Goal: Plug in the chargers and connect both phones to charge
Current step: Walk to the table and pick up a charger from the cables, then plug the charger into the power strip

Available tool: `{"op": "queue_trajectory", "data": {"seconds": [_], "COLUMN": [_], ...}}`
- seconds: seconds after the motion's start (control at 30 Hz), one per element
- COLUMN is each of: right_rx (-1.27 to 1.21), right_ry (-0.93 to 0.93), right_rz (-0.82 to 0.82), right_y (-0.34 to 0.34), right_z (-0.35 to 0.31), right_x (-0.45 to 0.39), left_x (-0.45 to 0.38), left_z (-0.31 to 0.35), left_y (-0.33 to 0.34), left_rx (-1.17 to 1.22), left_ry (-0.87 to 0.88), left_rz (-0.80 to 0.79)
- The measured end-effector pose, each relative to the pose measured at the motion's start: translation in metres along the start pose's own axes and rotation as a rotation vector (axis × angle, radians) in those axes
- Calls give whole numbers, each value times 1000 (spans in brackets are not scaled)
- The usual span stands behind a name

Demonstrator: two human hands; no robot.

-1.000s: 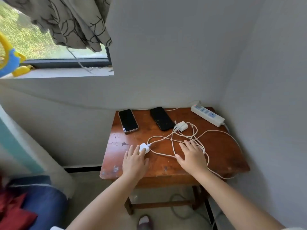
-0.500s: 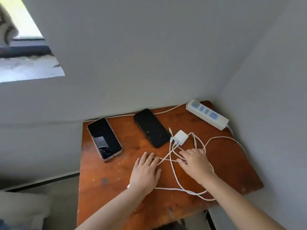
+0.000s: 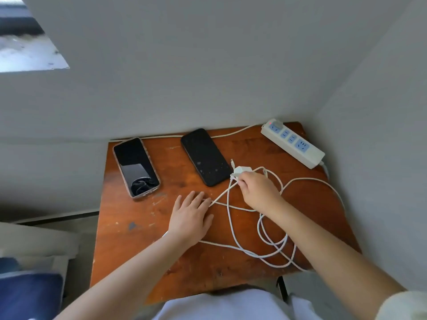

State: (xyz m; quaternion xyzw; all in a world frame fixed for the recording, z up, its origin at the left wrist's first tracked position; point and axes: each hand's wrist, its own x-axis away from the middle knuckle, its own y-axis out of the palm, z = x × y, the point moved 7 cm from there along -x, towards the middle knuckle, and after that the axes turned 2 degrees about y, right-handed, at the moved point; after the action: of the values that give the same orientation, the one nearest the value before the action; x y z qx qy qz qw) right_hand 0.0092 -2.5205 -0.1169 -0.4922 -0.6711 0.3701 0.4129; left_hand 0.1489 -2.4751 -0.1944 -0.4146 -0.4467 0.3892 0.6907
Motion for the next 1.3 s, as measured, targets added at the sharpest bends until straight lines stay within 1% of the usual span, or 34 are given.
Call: {"op": "queue_trajectory", "data": {"seconds": [0.1,0.13,0.2,0.27,0.3,0.37,0.4,0.47,0.53,0.57,0.6,0.63,0.7,0.73,0.77,0.8,0.87,0.93,1.0,1.07,1.1,1.13,1.2,1.3], "right_rx": [-138,-157,-158,-120,-62,137,241,343,317,284,265,267,324,347,351,334,242,117,4,-26,3,50,151,283], "right_ry": [7,20,76,137,169,196,184,122,50,24,15,26,82,107,117,112,55,-15,-22,10,34,57,62,-45], "right_rz": [221,270,275,216,162,32,-4,30,87,86,49,-29,-247,-327,-361,-350,-240,-66,129,292,340,364,336,229], "right_y": [-46,-56,-61,-54,-49,-39,-37,-41,-44,-44,-40,-32,-13,-4,2,5,3,-9,-35,-67,-82,-96,-115,-119], "right_z": [29,42,70,94,105,119,121,115,100,92,85,80,74,72,71,70,68,68,77,99,112,125,146,158], "right_x": [-1,1,5,6,5,1,-2,-9,-21,-30,-41,-51,-66,-69,-71,-71,-68,-62,-57,-57,-60,-63,-72,-85], "left_x": [-10,-14,-23,-32,-37,-44,-48,-51,-53,-53,-54,-56,-60,-62,-64,-67,-71,-76,-84,-96,-103,-110,-125,-144], "left_z": [9,13,21,30,35,44,47,51,52,51,50,49,46,45,43,41,37,38,41,49,55,62,77,93], "left_y": [-13,-16,-18,-18,-18,-18,-18,-16,-15,-15,-15,-16,-19,-21,-22,-23,-24,-25,-26,-28,-30,-31,-36,-41], "left_rx": [0,4,11,16,16,4,-1,-8,-17,-23,-27,-31,-35,-37,-40,-44,-58,-64,-69,-83,-90,-92,-82,-59], "left_ry": [-30,-40,-52,-50,-46,-38,-35,-28,-26,-29,-34,-39,-52,-61,-73,-87,-106,-98,-86,-58,-38,-18,14,50], "left_rz": [80,103,127,141,148,157,157,141,122,116,114,115,117,116,117,123,133,136,121,103,96,94,101,101]}}
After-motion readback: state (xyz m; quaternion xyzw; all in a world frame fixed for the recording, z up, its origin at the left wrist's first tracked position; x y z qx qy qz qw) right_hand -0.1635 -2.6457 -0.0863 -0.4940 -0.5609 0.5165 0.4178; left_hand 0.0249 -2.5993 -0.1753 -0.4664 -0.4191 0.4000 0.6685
